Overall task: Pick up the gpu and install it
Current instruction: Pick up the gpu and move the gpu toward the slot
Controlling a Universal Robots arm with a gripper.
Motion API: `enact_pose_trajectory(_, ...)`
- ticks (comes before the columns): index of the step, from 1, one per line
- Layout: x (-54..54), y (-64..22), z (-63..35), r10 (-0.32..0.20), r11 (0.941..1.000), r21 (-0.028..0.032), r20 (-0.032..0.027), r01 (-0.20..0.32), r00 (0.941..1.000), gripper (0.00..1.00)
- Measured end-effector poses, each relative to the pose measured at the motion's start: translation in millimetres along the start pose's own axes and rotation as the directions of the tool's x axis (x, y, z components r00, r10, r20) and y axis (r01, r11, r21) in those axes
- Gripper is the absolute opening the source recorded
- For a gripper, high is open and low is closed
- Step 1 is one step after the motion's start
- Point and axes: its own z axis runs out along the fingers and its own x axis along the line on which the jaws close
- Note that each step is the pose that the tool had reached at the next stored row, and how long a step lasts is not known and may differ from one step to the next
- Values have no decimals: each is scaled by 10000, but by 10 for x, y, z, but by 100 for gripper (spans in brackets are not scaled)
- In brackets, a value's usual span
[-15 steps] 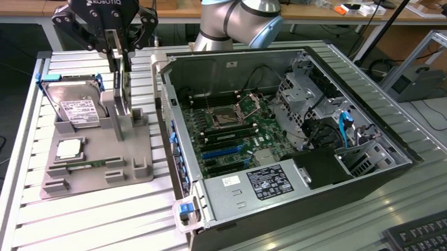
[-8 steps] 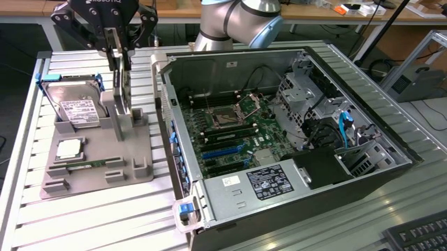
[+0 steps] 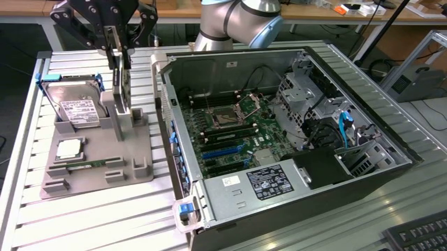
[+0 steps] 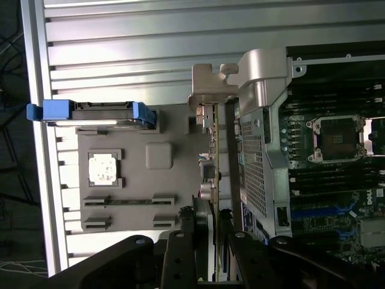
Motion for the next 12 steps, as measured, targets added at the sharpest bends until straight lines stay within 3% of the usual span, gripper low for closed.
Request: enact_pose_trajectory(12, -1, 2, -46, 0, 10000, 0, 0, 0, 10000, 27)
